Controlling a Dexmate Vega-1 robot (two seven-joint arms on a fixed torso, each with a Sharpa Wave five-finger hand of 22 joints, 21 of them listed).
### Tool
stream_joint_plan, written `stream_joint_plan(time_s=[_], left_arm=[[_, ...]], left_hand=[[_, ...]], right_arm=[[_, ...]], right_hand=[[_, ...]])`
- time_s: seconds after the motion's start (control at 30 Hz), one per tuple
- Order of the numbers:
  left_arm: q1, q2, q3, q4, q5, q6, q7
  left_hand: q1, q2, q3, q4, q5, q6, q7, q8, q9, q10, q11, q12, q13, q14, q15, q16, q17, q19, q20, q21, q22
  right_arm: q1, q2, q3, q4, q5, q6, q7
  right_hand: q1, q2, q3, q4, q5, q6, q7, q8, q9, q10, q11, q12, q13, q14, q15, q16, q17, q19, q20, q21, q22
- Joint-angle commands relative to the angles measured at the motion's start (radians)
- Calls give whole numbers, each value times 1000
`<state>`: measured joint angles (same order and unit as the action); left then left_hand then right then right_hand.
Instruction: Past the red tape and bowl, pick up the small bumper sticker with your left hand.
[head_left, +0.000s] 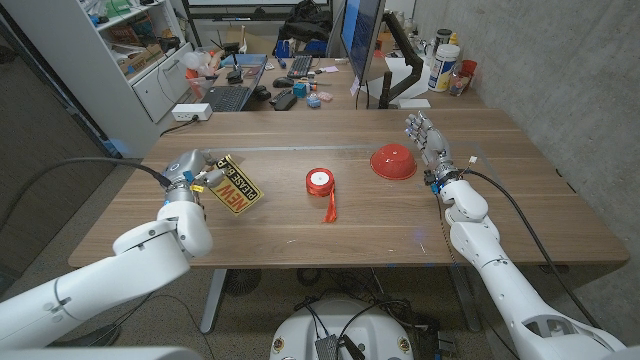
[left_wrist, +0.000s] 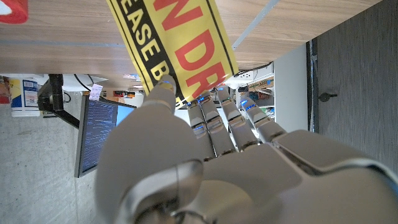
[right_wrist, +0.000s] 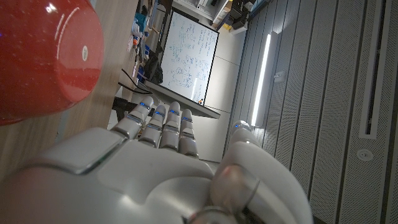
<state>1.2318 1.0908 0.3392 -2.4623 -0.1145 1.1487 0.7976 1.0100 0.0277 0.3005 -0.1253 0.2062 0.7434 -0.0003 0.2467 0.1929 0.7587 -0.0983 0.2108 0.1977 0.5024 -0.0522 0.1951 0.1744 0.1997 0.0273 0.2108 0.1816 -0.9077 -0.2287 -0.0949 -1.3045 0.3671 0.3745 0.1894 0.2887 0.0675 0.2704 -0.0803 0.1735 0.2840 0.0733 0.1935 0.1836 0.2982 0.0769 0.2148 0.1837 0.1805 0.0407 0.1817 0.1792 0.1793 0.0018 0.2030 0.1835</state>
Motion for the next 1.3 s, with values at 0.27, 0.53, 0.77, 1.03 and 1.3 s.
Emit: stream_joint_plan(time_s=[0.27, 0.53, 0.77, 1.03, 1.3], left_arm=[[14, 6, -31, -30, 31, -13, 1], [13, 10, -39, -45, 44, -7, -4], [24, 17, -57, -60, 59, -5, -2], [26, 24, -64, -52, 66, -25, -19], [38, 26, -78, -50, 75, -42, -23]], left_hand=[[11, 4, 4, 0, -7, 16, -3, -6, 3, 15, -4, 4, 3, 11, -27, -2, 3, 7, 4, 1, 1], [8, 6, 3, 4, -9, 20, -2, -7, 3, 18, -3, 4, 4, 11, -22, -2, 4, 6, 8, 0, 1], [5, 8, 3, 7, -10, 27, -1, -7, 3, 24, -3, 4, 4, 12, -23, -2, 4, 7, 9, 0, 1], [5, 10, 3, 8, -11, 31, -2, -8, 3, 25, -5, 2, 4, 13, -22, -2, 4, 8, 9, 0, 1], [6, 10, 3, 8, -11, 33, -3, -9, 3, 28, -5, 2, 4, 15, -23, -2, 4, 9, 9, 0, 1]], right_arm=[[-1, 1, -5, -6, -3, 0, -11], [-4, -2, -5, -15, -5, -5, -18], [-15, -6, -6, -34, -8, -10, -28], [-29, -9, -9, -55, -11, -14, -42], [-42, -17, -15, -80, -15, -23, -55]], right_hand=[[-5, 4, 4, -6, 6, 9, 0, 1, 6, 8, -2, -1, 3, 11, -1, 3, 1, -3, 1, 2, 5], [-5, 5, 3, -7, 6, 10, 0, 1, 6, 9, 0, -1, 3, 11, 0, 3, 1, -2, -2, 2, 5], [-5, 5, 3, -7, 6, 11, 0, 2, 6, 10, -1, -1, 3, 12, 1, 4, 1, -2, -1, 2, 5], [-5, 4, 3, -8, 6, 12, 1, 2, 6, 10, -1, -1, 3, 11, 0, 3, 1, -2, -2, 2, 5], [-5, 4, 3, -8, 6, 12, 1, 2, 6, 9, -2, -1, 3, 12, 0, 4, 1, -2, -1, 2, 5]])
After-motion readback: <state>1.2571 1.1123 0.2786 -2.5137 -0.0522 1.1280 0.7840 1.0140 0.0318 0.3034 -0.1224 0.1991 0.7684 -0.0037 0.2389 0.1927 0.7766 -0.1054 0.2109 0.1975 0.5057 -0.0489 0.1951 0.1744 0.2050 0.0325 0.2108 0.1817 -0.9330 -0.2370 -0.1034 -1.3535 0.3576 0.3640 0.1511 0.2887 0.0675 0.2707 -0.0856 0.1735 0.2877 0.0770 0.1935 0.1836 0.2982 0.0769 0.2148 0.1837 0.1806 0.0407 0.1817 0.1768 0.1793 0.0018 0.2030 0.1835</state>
